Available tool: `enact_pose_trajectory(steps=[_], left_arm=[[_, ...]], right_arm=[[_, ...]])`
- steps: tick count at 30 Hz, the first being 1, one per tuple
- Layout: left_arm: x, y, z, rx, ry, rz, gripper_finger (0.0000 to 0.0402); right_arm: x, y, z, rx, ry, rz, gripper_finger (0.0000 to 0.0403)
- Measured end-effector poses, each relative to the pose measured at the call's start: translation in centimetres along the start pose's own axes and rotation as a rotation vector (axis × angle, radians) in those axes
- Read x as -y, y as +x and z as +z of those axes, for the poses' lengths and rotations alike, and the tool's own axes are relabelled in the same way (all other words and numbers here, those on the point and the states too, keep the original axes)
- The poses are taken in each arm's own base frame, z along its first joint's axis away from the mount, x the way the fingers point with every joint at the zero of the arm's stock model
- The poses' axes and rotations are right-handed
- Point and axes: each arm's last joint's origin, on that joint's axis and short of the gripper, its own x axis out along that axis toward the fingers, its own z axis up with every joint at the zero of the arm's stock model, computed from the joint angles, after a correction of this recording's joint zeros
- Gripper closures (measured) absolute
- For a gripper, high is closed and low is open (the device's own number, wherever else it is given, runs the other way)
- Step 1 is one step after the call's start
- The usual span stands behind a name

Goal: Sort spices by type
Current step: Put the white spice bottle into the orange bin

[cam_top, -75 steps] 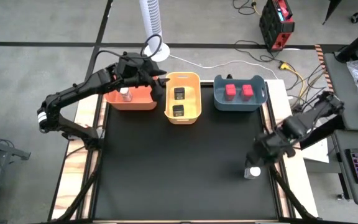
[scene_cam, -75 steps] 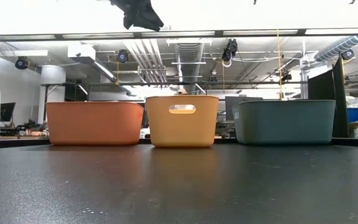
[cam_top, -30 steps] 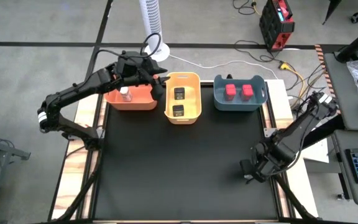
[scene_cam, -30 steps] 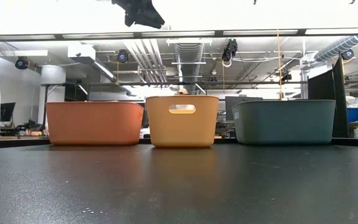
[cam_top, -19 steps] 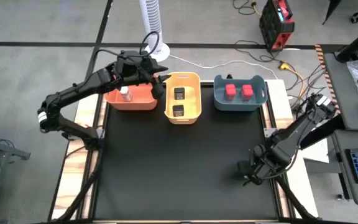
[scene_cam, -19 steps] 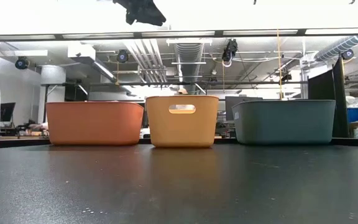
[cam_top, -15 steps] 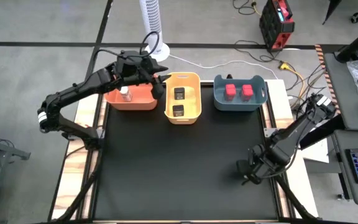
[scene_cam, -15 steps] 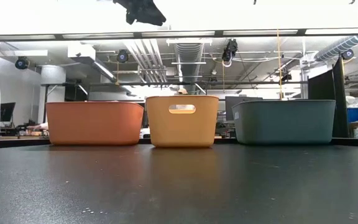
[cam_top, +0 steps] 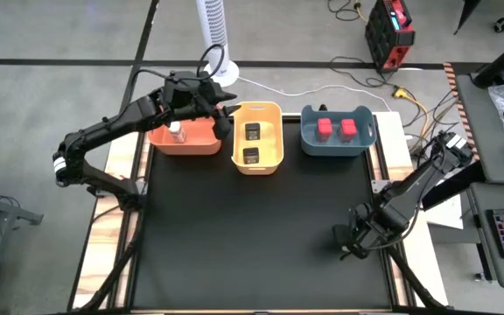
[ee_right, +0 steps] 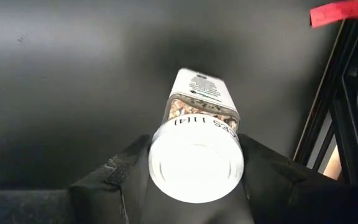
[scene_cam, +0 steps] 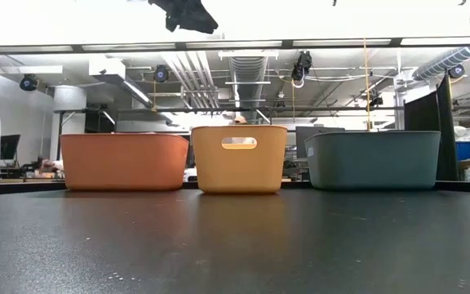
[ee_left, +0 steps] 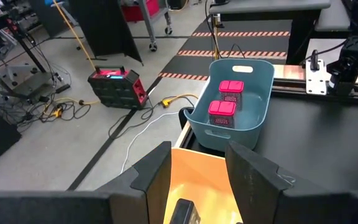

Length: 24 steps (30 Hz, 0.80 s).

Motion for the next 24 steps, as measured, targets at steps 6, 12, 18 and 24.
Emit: enact_pose_trajectory(steps=[6,12,18,24], left_arm=[[0.1,0.0,0.0,0.004,0.000,-0.022,0.0265],[0.5,0.4,-0.5,-0.039,-0.044,-0.106,0.0265],[1.5,2.4,-1.3,-0.069,-0.126,-0.320,0.0252],[2.9,4.7,-1.9,-0.090,-0.055,-0.374,0.0197]], right_arm=[[0.3,-1.8,1.6,0.029,0.000,0.090,0.0204],[-0.1,-4.5,4.5,0.156,0.028,0.320,0.0204],[-1.7,-8.2,8.9,0.327,-0.021,0.452,0.0204],[-4.8,-12.1,13.9,0.496,-0.141,0.565,0.0204]])
